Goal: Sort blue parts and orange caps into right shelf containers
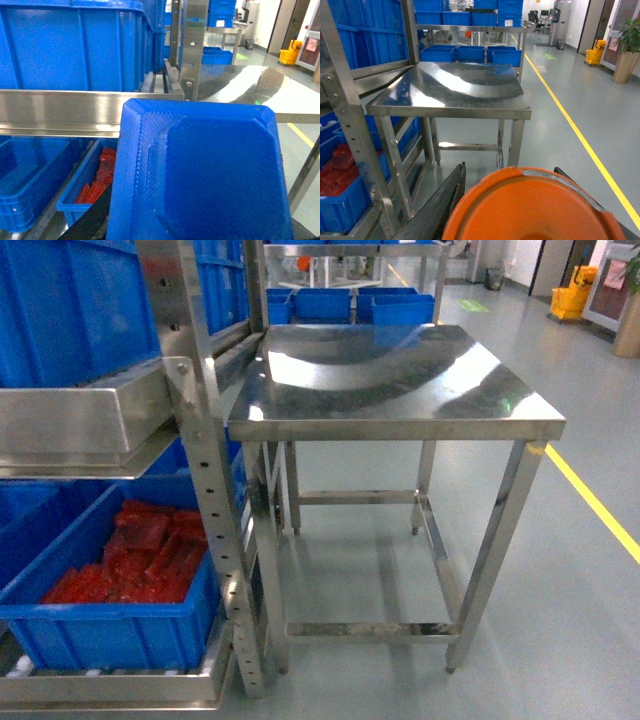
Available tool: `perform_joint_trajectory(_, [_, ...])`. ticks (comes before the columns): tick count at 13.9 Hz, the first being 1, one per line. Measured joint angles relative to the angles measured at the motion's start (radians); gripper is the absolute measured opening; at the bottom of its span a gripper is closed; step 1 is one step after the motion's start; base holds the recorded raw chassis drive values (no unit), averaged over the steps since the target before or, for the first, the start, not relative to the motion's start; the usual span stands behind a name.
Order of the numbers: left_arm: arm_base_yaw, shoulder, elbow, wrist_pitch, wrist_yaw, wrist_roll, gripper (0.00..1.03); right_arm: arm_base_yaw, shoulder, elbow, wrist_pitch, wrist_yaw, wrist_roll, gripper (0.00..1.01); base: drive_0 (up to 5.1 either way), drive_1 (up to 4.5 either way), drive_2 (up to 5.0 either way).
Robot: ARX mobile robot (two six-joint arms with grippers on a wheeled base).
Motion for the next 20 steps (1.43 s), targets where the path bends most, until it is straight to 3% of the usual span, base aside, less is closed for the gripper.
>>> perform_joint_trajectory(20, [0.0, 0.0, 0.0, 0.001, 0.0, 0.0, 0.44, 0.0, 0.0, 0.0, 0.001, 0.0, 0.0, 0.45, -5.0, 2.4, 2.4])
